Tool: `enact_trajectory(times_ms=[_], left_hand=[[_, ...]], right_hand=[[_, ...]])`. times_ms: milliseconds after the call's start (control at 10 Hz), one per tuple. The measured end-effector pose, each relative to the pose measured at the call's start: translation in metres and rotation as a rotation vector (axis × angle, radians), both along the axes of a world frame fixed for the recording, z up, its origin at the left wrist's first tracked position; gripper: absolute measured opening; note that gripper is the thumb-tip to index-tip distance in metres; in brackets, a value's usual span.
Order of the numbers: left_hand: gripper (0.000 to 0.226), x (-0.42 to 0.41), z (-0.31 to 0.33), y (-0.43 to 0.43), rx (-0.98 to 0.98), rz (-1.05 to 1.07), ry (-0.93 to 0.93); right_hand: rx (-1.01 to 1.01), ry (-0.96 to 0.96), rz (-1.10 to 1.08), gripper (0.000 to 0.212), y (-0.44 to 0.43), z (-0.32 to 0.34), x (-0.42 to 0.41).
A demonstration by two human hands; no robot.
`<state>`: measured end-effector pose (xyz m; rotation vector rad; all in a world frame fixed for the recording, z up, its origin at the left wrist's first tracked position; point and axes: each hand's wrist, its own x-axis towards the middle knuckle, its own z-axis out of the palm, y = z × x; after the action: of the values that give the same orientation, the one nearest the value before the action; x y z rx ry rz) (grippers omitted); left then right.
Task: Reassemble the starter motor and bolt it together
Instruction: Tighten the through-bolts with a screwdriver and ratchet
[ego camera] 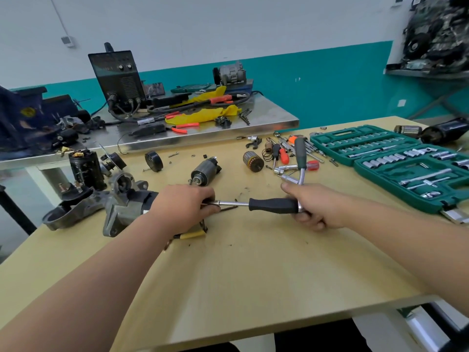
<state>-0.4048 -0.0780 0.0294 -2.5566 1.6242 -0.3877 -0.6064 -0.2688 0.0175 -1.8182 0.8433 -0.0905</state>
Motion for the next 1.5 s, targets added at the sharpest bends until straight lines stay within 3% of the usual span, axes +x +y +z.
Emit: enact_trajectory(times_ms=[100, 200, 300, 400, 500, 600, 700, 800, 900, 1000, 1100, 1200, 1300, 1400, 1500], left_hand=[[0.033, 0.002, 0.003, -0.003, 0.006, -0.008, 0.029], [0.034, 0.002, 0.003, -0.003, -0.001, -0.014, 0.04], [0.035, 0.002, 0.0, 0.0, -0.032, -0.05, 0.029], [0.035, 0.002, 0.0, 0.002, -0.037, -0.05, 0.047], [0.035, 0.002, 0.001, 0.002, -0.038, -0.047, 0.063], [0.035, 0.001, 0.0, 0.001, -0.034, -0.02, 0.041], [0.031, 0.002, -0.003, 0.004, -0.069, -0.019, 0.021], [0.032, 0.004, -0.001, 0.005, -0.06, -0.023, 0.032], [0.038, 0.004, 0.003, 0.004, -0.04, -0.027, 0.102], [0.037, 0.004, 0.002, 0.005, -0.028, -0.056, 0.05], [0.033, 0.006, -0.001, 0.006, -0.035, -0.054, 0.016], [0.033, 0.008, 0.001, 0.006, -0.005, -0.041, 0.041], [0.037, 0.005, 0.002, 0.005, 0.002, -0.029, 0.057], [0.036, 0.003, 0.0, 0.007, -0.027, -0.027, 0.035], [0.033, 0.004, -0.002, 0.012, -0.033, -0.054, 0.013]], right_hand=[[-1.292, -0.201, 0.301, 0.038, -0.006, 0.008, -0.016], [-1.0, -0.247, 0.24, 0.031, -0.006, 0.017, -0.005], [0.147, -0.098, -0.047, 0.051, -0.003, 0.028, 0.009], [-0.193, -0.109, 0.105, 0.054, -0.006, 0.026, 0.004], [-1.428, -0.23, 0.396, 0.037, -0.008, 0.026, -0.015], [-0.878, -0.138, 0.299, 0.028, -0.002, 0.014, -0.01], [0.203, -0.041, -0.035, 0.049, 0.006, 0.001, 0.002], [-0.674, -0.152, 0.189, 0.045, 0.001, -0.008, -0.006], [-1.367, -0.237, 0.361, 0.027, -0.011, 0.003, -0.011], [-0.322, -0.066, 0.13, 0.039, -0.003, 0.007, -0.002], [0.237, -0.005, 0.022, 0.056, 0.001, 0.004, 0.003], [-0.926, -0.12, 0.323, 0.03, -0.004, 0.002, -0.01], [-1.404, -0.162, 0.468, 0.025, -0.007, 0.008, -0.01], [-0.099, -0.032, 0.133, 0.045, 0.004, 0.009, -0.002], [0.304, -0.048, 0.039, 0.051, 0.006, 0.006, 0.003]])
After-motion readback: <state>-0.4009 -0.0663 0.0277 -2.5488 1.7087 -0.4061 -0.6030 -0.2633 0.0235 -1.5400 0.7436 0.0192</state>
